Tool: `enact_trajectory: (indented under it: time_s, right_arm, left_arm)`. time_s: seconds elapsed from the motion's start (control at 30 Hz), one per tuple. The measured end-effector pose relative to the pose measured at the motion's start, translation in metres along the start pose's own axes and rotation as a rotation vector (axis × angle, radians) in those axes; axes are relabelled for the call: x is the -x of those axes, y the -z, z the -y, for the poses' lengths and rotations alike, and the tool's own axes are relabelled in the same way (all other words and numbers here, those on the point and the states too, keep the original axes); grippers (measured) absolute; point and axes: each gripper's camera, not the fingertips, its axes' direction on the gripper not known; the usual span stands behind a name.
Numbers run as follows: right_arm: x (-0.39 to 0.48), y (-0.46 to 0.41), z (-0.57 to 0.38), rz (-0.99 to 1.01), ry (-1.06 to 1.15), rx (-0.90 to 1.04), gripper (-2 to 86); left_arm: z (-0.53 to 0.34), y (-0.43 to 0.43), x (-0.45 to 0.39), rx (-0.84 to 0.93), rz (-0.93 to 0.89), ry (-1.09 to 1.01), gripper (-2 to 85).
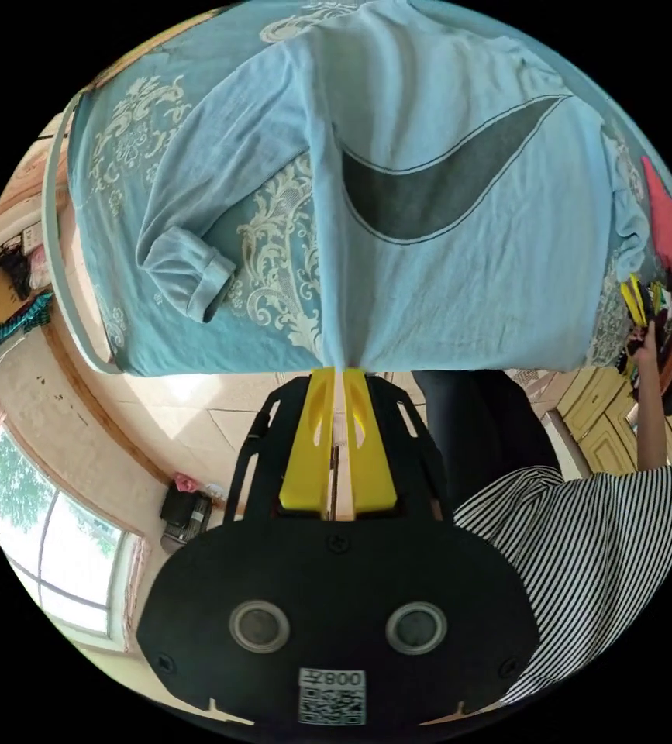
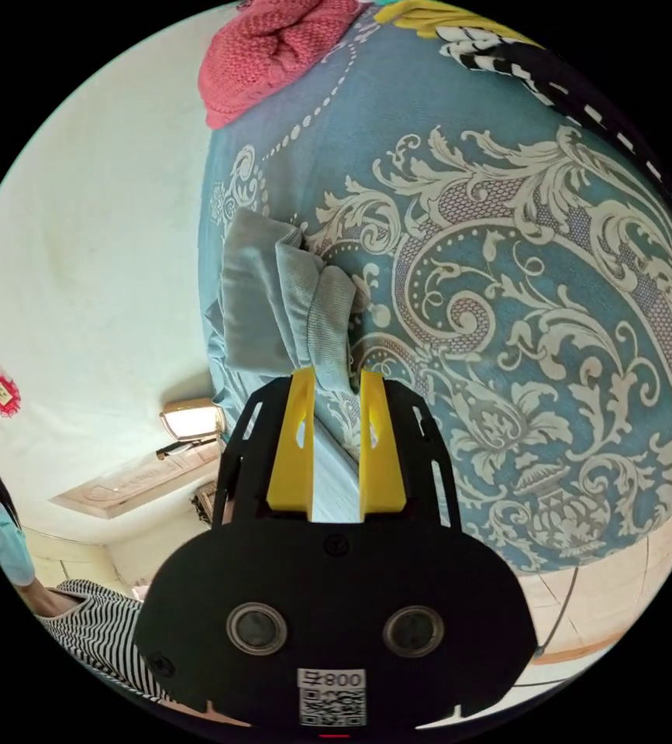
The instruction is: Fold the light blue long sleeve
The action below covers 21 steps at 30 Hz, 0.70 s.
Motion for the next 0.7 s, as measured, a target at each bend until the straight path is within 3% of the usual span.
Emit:
enact_trajectory:
  time_s: [0.17, 0.33, 0.43, 0.7]
  right_arm:
    - [0.021, 0.007, 0.004, 0.045, 0.051, -0.029, 3.9]
    - [0.13, 0.012, -0.033, -0.037, 0.451, -0.023, 2.5]
    - [0.184, -0.007, -0.061, -0.126, 0.653, 0.031, 2.3]
    - [0.242, -0.031, -0.099, -0.224, 0.869, 0.097, 2.2]
  left_arm:
    - [0.087, 0.05, -0.121, -0.143, -0.181, -0.318, 5.0]
    - [0.153, 0.137, -0.261, -0.347, -0.476, -0.676, 9.3]
    - [0.184, 0.169, -0.323, -0.346, -0.567, -0.816, 11.7]
    - [0.268, 0.186, -0.409, -0.228, -0.566, -0.851, 10.9]
